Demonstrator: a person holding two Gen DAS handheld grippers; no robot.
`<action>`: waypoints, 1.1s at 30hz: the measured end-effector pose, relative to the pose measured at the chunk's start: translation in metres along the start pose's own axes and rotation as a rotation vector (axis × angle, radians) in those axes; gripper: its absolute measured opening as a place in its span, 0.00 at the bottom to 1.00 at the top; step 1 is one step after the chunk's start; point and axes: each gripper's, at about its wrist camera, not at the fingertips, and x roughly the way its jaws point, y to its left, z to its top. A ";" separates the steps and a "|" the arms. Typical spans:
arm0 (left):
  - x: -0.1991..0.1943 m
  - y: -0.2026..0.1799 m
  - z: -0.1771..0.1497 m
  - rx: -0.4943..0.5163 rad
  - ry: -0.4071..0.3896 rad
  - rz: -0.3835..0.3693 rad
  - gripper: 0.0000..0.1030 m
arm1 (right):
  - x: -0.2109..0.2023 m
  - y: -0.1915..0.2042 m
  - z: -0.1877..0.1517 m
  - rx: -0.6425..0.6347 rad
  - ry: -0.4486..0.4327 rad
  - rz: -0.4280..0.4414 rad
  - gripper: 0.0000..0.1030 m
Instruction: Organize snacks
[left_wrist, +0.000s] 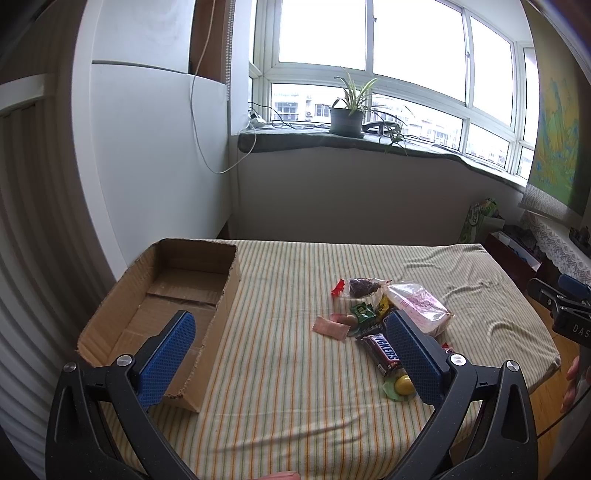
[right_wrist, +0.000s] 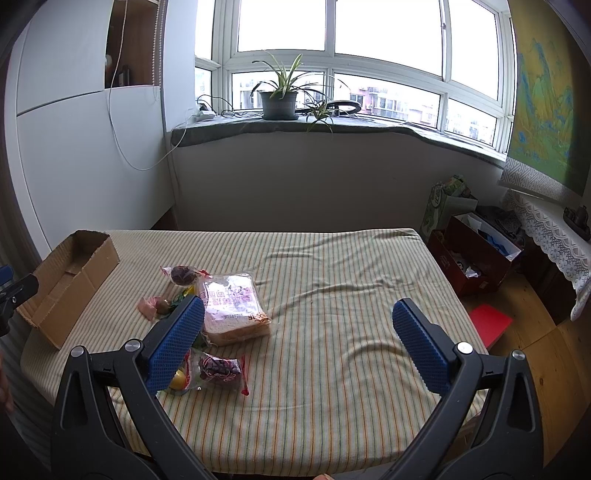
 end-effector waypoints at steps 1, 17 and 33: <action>0.000 0.000 0.000 0.000 0.000 -0.001 1.00 | 0.000 0.000 0.000 0.000 0.000 0.000 1.00; -0.004 0.001 0.000 -0.003 -0.010 -0.004 1.00 | -0.003 -0.001 -0.002 -0.002 -0.001 -0.003 1.00; 0.043 -0.017 -0.037 0.025 0.104 -0.026 1.00 | 0.042 -0.001 -0.055 -0.019 0.173 0.001 1.00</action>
